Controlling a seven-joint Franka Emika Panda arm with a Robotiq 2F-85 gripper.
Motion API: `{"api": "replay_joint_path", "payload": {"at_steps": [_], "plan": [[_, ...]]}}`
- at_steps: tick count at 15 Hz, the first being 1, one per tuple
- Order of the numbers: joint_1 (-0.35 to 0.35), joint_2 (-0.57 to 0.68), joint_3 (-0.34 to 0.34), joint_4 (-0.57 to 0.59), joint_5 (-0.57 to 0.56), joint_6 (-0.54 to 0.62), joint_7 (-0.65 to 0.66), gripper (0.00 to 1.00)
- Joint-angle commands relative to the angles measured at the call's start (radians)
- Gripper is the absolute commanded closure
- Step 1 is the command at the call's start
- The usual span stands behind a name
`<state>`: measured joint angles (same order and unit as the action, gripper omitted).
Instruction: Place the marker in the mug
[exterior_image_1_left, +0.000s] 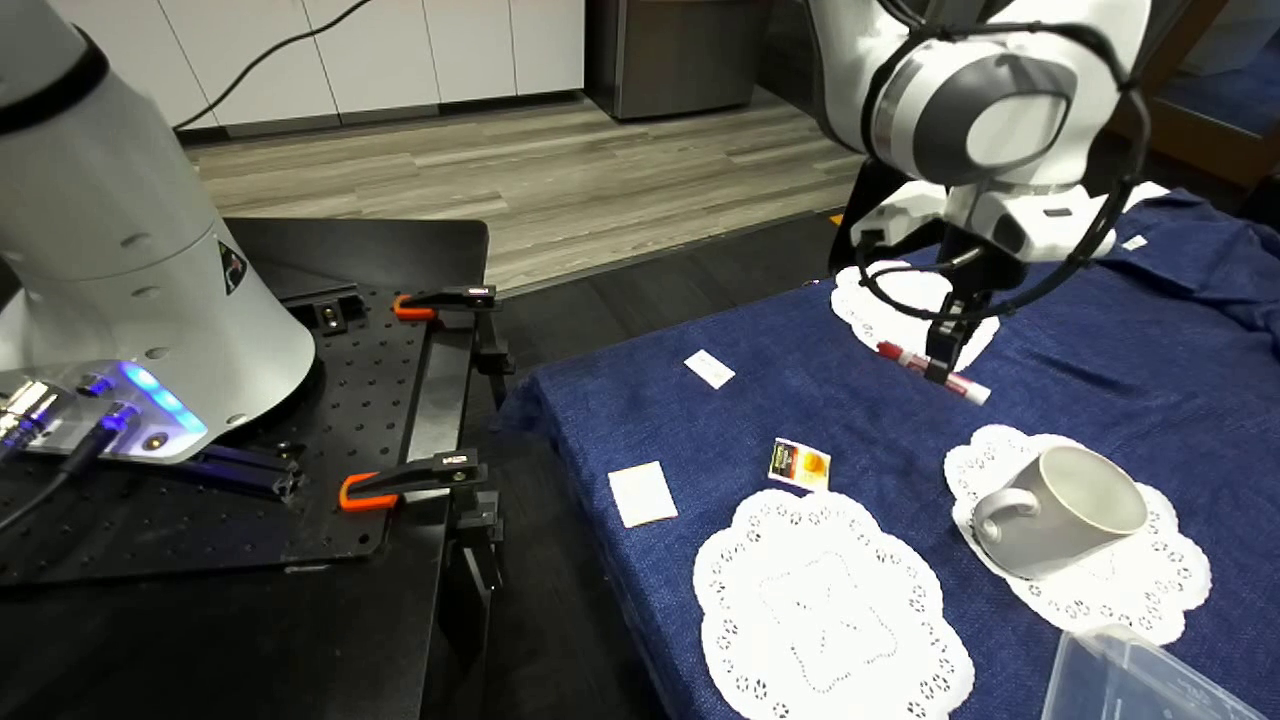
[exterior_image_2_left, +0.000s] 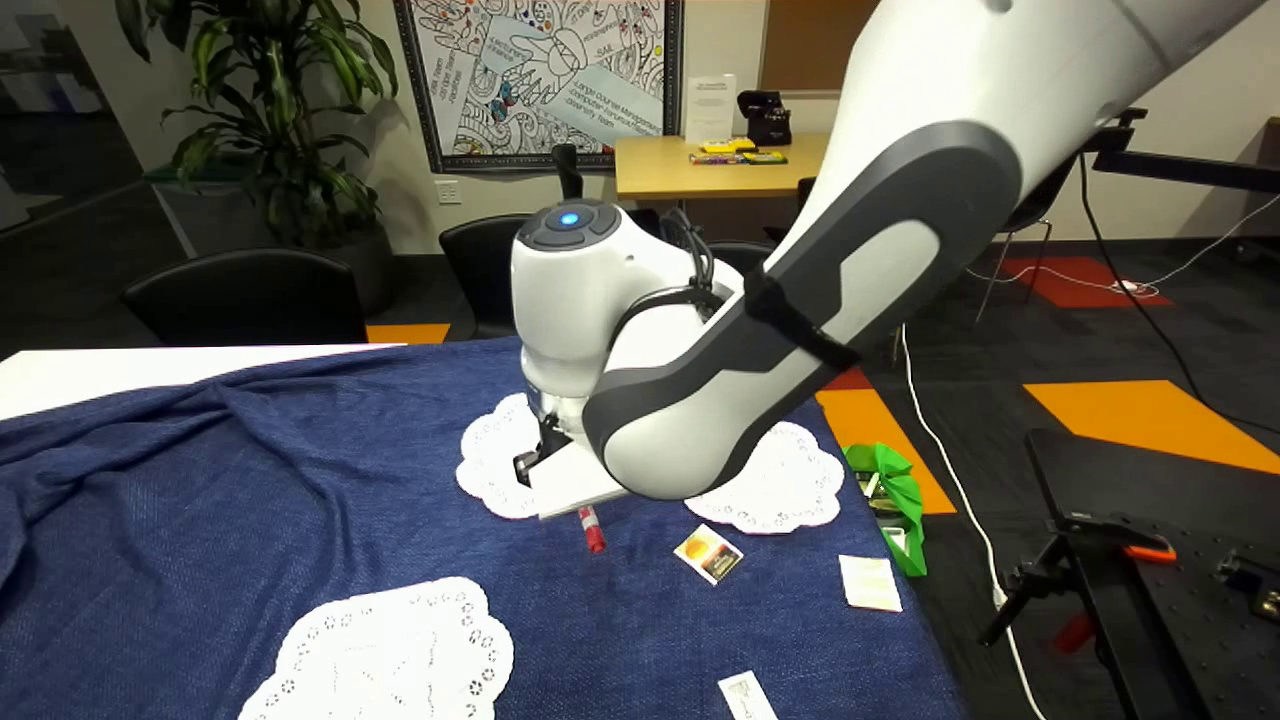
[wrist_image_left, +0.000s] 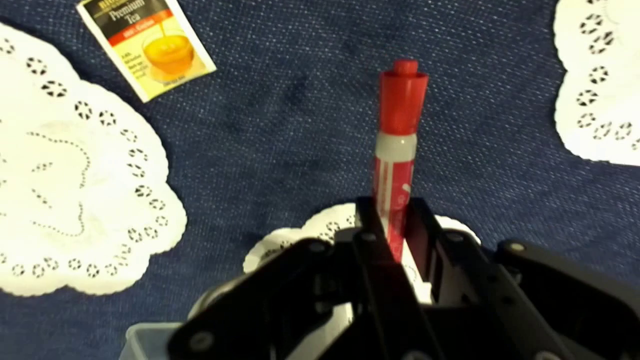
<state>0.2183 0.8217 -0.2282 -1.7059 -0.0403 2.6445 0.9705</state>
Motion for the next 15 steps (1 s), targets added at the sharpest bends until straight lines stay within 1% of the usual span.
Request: {"api": "replay_joint_path", "payload": {"at_steps": [1,4,6,10,11,14,15], "plan": [[0.08,-0.136,-0.081,-0.088,-0.056,-0.023,0.057,0.95],[0.106,-0.175,-0.122,-0.062,-0.115,-0.065,0.1,0.95],[0.108,-0.186,-0.137,-0.03,-0.153,-0.104,0.136,0.95],[0.108,-0.192,-0.161,0.028,-0.252,-0.187,0.251,0.95],[0.065,-0.185,-0.111,0.013,-0.241,-0.141,0.209,0.81],[0.064,-0.187,-0.115,0.027,-0.261,-0.159,0.233,0.81],[0.064,-0.187,-0.115,0.027,-0.261,-0.159,0.233,0.95]]}}
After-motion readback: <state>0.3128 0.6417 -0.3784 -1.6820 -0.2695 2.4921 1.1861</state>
